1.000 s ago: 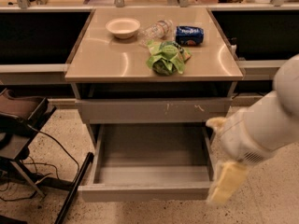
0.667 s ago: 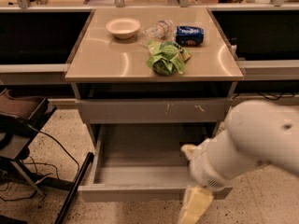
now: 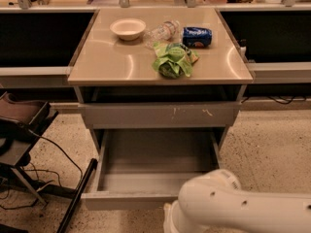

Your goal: Close middle drawer

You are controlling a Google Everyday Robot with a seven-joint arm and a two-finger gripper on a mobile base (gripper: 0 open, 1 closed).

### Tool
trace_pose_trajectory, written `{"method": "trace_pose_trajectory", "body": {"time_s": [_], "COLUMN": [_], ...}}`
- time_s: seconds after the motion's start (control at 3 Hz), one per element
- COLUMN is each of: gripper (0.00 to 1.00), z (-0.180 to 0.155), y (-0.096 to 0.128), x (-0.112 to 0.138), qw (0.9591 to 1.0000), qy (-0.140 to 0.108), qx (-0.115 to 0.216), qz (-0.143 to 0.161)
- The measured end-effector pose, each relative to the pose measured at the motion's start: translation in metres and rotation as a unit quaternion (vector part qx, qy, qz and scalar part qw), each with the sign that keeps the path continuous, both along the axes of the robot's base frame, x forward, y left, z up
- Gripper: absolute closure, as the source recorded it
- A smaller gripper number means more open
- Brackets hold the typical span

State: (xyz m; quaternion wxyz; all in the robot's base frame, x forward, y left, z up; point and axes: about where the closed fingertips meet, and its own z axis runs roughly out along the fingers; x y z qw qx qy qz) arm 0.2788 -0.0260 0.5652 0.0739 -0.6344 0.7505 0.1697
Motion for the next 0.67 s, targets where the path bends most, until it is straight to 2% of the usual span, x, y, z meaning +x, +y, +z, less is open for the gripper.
{"method": "trace_pose_trajectory", "body": {"time_s": [0.33,0.67], "gripper": [0.0,0.0], "z": [-0.078,-0.09], "y": [-0.001,0.006], "x": [-0.046,-0.055], "qw": [0.9973,0.9954], "qy": [0.066,0.089], "qx": [-0.028,-0.033], "qz": [0.019,0.007]}}
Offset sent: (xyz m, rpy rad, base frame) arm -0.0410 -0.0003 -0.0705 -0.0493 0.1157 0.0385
